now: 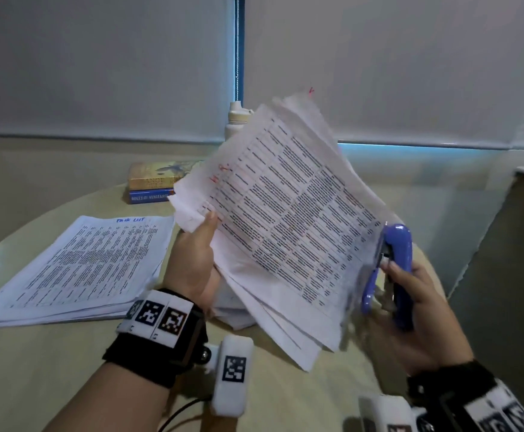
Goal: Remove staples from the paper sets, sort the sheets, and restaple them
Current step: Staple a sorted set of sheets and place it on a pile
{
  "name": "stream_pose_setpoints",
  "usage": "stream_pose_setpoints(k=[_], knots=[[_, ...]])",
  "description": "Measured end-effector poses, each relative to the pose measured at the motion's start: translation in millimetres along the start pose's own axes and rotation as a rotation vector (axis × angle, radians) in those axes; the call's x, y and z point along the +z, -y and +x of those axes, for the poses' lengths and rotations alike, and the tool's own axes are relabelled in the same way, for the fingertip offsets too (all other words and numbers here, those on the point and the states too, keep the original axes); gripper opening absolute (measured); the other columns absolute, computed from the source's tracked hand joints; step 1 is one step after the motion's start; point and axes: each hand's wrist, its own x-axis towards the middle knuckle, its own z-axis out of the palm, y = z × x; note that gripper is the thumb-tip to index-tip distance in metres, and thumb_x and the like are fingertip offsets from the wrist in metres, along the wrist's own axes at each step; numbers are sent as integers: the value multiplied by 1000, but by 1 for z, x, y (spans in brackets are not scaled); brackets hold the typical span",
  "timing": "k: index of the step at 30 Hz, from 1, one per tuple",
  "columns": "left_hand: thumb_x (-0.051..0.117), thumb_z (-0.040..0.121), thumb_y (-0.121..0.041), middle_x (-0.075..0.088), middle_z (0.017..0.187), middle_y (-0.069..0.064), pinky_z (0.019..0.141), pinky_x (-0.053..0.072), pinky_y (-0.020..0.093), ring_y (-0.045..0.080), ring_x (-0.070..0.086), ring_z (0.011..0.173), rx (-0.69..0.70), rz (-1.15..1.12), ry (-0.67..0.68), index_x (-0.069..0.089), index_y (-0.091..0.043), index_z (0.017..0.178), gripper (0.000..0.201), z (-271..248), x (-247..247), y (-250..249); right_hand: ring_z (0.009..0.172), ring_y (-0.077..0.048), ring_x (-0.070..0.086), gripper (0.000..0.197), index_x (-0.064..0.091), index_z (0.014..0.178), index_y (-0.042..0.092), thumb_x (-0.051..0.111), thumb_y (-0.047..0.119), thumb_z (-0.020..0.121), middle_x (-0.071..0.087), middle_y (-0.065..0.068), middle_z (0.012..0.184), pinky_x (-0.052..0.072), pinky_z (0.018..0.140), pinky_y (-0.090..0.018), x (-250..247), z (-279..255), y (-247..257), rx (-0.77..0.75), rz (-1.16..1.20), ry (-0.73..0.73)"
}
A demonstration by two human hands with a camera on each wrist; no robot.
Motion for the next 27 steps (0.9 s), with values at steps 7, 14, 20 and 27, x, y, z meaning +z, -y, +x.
stream_pose_setpoints(k=[7,14,20,27], knots=[[46,100,-24,72,114,10,102,46,51,31,64,112,-65,-88,-16,66,-16,108,23,-10,8,-4,68,-16,63,24,57,112,10,51,9,89,69,-6,87,52,56,-20,5,3,11,-36,-47,4],[62,90,-8,42,146,5,98,47,28,11,54,121,280,151,-236,29,-20,147,67,-11,8,-30,66,-22,59,21,62,93,22,64,13,74,68,-6,82,44,58,-28,-1,5,40,-96,-320,24],[67,88,-17,45,137,-13,97,42,21,-1,49,116,356,576,13,36,-28,144,65,-25,50,-63,70,-19,55,26,65,82,25,64,0,79,64,-12,83,41,61,-27,17,17,62,-61,-649,277],[76,77,-18,71,108,0,89,52,40,16,67,95,-27,1077,373,63,-22,116,41,-13,60,-27,78,-23,62,31,65,95,18,69,17,64,68,-13,92,49,76,-33,44,33,56,-39,-945,505]])
